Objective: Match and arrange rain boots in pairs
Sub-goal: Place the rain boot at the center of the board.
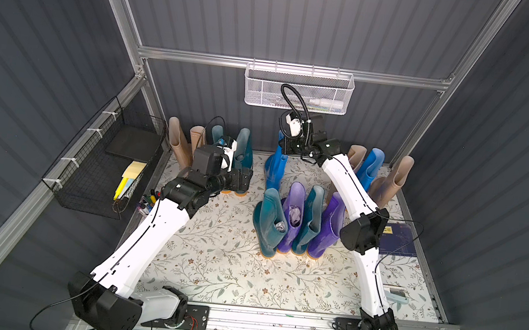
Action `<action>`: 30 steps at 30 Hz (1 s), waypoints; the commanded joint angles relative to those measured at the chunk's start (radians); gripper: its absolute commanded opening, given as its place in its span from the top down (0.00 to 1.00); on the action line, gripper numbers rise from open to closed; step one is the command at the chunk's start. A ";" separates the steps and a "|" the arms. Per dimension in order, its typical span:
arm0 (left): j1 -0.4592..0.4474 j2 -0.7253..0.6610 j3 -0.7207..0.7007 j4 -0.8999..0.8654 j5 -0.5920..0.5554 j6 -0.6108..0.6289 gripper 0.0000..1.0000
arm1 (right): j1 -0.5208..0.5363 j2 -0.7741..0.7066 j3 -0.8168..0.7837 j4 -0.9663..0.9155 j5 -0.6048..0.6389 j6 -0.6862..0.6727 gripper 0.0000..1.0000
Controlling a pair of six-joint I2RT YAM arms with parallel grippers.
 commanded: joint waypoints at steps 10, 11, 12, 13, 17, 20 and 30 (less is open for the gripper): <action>-0.004 -0.018 -0.014 -0.004 -0.014 0.033 0.07 | 0.026 -0.007 0.047 0.157 -0.058 0.020 1.00; -0.004 -0.017 -0.014 -0.006 -0.016 0.033 0.07 | 0.029 -0.006 0.046 0.157 -0.061 0.019 1.00; -0.004 -0.018 -0.014 -0.006 -0.016 0.034 0.07 | 0.031 -0.005 0.046 0.156 -0.063 0.017 1.00; -0.004 -0.018 -0.013 -0.004 -0.016 0.034 0.07 | 0.035 -0.005 0.047 0.154 -0.063 0.016 1.00; -0.004 -0.017 -0.014 -0.004 -0.016 0.033 0.07 | 0.044 -0.001 0.046 0.146 -0.064 0.016 1.00; -0.004 -0.017 -0.017 -0.003 -0.014 0.031 0.07 | 0.051 0.003 0.044 0.139 -0.065 0.020 0.99; -0.004 -0.021 -0.011 -0.010 -0.022 0.034 0.06 | 0.064 0.016 0.044 0.157 -0.063 0.070 0.85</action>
